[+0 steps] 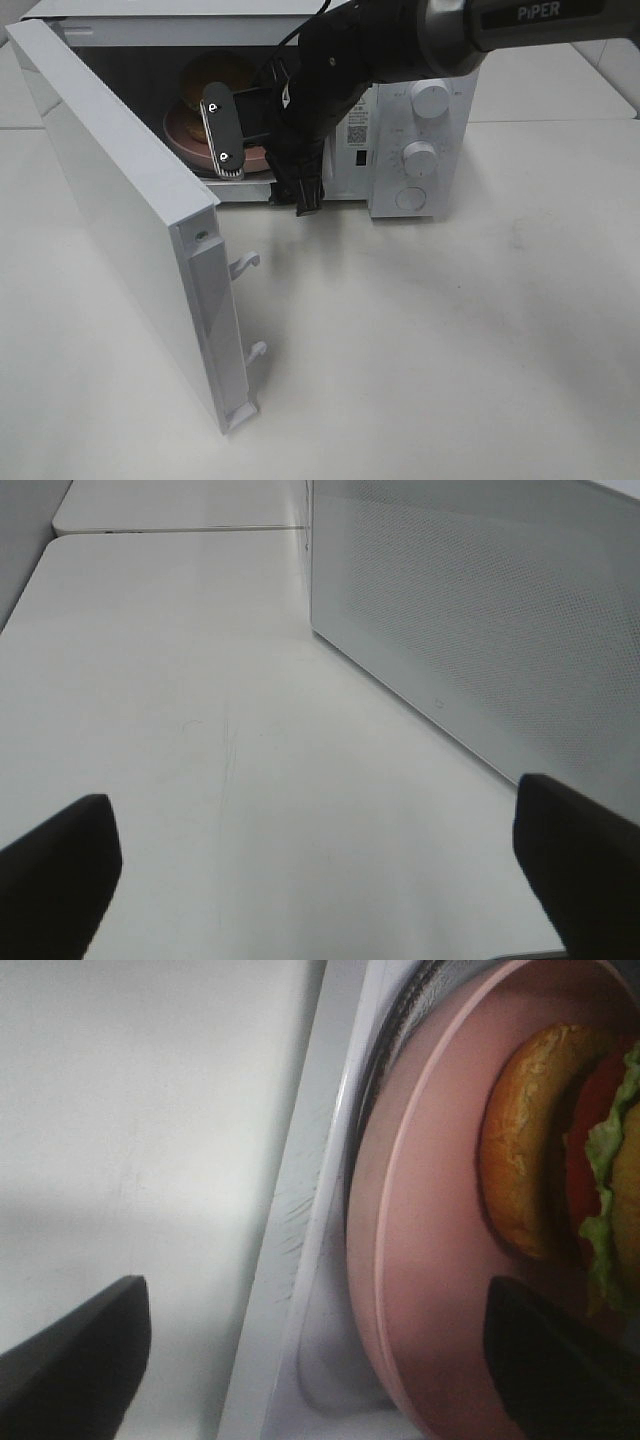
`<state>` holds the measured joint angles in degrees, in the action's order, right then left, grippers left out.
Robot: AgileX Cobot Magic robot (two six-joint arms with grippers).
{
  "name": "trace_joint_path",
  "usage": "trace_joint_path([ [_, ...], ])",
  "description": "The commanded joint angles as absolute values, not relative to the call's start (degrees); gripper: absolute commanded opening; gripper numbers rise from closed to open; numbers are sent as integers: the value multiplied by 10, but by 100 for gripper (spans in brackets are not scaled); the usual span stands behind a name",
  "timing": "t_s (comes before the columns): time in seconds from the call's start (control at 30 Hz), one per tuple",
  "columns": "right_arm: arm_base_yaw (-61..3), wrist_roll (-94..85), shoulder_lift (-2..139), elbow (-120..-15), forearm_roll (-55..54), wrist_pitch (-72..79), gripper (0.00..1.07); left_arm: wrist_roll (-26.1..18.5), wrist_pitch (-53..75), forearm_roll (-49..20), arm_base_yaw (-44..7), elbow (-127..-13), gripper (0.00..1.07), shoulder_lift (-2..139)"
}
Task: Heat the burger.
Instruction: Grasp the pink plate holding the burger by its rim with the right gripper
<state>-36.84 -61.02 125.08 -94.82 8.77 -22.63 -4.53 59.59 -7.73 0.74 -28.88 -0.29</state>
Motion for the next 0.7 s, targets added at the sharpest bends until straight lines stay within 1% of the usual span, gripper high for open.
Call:
trace_joint_path([
  [0.03,-370,-608,1265,-970,91,-236,86,-45,595,-78,8,-287,100,-14],
  [0.1,-369,-606,1290,-1002,96,-256,85,-45,595,-78,8,-287,100,-14],
  [0.37,-369,-586,1318,-1041,104,-264,84,-45,595,-78,8,-287,100,-14],
  [0.43,-369,-580,1340,-1075,106,-277,84,-45,595,-78,8,-287,100,-14],
  [0.7,-369,-580,1365,-1105,105,-281,84,-45,595,-77,8,-287,100,-14],
])
